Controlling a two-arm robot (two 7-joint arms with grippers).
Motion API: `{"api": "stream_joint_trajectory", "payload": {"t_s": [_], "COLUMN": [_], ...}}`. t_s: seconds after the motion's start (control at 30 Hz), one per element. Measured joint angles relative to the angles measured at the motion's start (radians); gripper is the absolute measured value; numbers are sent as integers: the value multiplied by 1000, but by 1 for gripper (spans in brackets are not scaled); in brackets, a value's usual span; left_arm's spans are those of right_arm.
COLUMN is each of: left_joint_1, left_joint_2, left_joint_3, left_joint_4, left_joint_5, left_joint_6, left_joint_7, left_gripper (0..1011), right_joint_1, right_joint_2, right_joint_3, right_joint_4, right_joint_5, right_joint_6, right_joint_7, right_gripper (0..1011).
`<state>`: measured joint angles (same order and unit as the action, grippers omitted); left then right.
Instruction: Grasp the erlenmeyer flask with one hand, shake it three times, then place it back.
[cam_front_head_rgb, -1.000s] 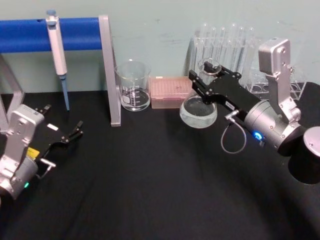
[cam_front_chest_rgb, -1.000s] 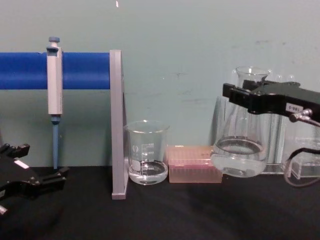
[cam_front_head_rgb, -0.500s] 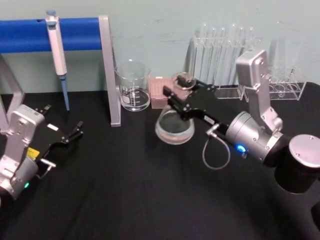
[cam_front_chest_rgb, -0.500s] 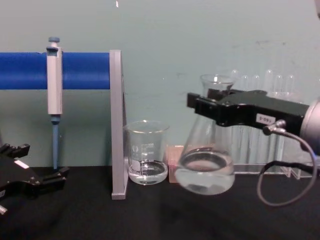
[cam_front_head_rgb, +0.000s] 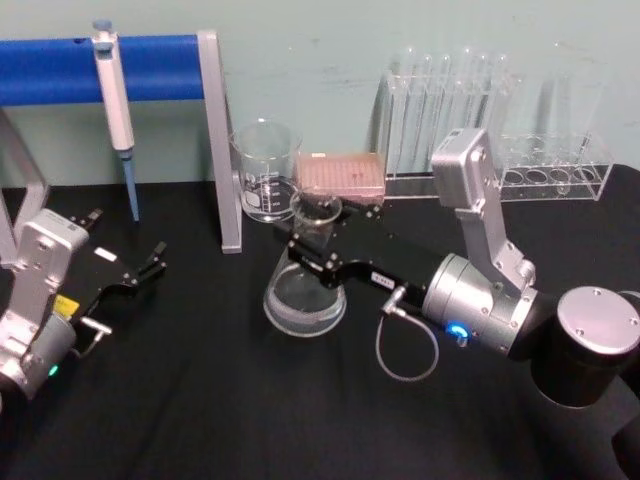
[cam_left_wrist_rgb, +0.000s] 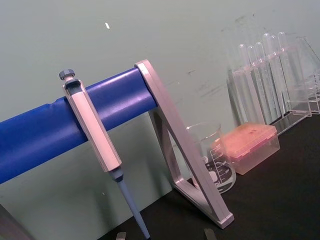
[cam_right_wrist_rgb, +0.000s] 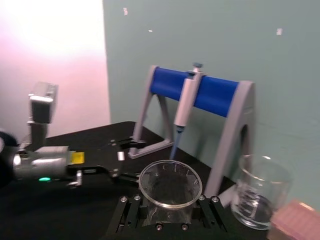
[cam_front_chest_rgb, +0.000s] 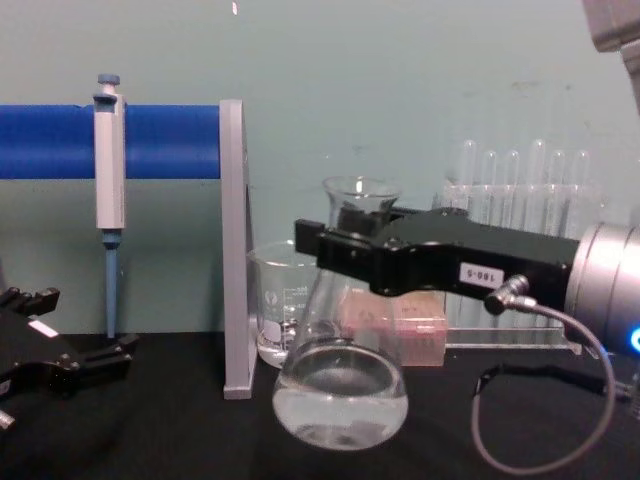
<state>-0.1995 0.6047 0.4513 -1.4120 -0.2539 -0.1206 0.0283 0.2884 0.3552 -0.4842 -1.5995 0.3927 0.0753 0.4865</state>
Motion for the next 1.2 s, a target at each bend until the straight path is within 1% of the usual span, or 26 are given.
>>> {"api": "stream_joint_trajectory", "payload": {"t_s": [0.27,0.53,0.67,0.8,0.93,1.03,1.07,1.2], "left_joint_1": [0,0,0,0,0,0,0,0], "left_joint_2": [0,0,0,0,0,0,0,0], "left_joint_3": [0,0,0,0,0,0,0,0], "left_joint_4": [0,0,0,0,0,0,0,0], "left_joint_5": [0,0,0,0,0,0,0,0], "left_joint_6": [0,0,0,0,0,0,0,0], "left_joint_7": [0,0,0,0,0,0,0,0], "left_gripper": [1001,1001,1001,1001,1001,1001,1001,1001], "right_joint_1": [12,25,30,35,39,39,39,38], "right_joint_2": [24,41,46,46,45,41,41,34], "right_joint_3": [-39,-63,-70,-65,-48,-26,-26,5], "right_joint_4": [-8,-8,-4,6,16,26,26,39], "right_joint_5": [24,43,50,51,49,42,42,30], "right_joint_6": [-3,-15,-19,-25,-32,-38,-38,-41], "right_joint_7": [50,76,78,61,27,-8,-8,-51], "right_gripper": [448,448,448,448,448,448,448,448]}}
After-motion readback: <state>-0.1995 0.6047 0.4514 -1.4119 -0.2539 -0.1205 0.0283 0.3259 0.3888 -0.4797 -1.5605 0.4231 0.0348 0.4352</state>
